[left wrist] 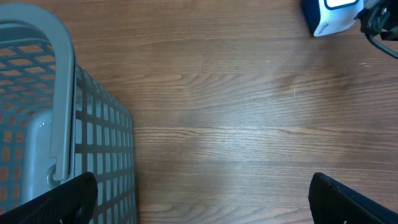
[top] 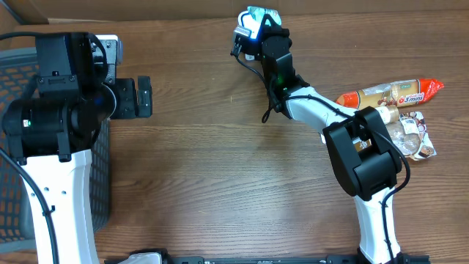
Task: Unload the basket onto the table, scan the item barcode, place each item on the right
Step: 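Hold the mint-green packet in front of the white scanner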
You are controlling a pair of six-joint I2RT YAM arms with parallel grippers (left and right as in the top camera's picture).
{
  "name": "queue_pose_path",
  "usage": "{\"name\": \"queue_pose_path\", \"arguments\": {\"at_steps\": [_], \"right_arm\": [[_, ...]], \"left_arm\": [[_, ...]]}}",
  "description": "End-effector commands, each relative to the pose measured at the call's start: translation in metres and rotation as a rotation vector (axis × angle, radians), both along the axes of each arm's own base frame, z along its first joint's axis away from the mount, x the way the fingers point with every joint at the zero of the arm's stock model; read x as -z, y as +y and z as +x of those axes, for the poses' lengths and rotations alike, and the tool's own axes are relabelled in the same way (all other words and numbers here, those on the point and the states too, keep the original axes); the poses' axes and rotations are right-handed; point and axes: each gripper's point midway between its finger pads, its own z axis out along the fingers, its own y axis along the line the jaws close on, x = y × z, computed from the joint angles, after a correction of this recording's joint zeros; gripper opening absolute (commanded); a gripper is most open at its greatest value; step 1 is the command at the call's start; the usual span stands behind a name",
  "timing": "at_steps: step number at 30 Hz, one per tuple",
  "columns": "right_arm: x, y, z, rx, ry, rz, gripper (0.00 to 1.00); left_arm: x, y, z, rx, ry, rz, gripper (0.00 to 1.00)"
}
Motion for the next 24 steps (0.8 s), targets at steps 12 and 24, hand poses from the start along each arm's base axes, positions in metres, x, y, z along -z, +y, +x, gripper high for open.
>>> {"name": "queue_pose_path", "arguments": {"at_steps": [12,24], "right_arm": [[-0.009,0.002,0.004,-0.007,-0.012,-0.03,0.04],[-0.021,0.004,0.0,0.011,-0.035,-0.02,0.04]], "left_arm": [[-0.001,0.003,0.002,0.007,-0.004,0.017,1.0],[-0.001,0.003,0.002,0.007,-0.004,0.017,1.0]]}}
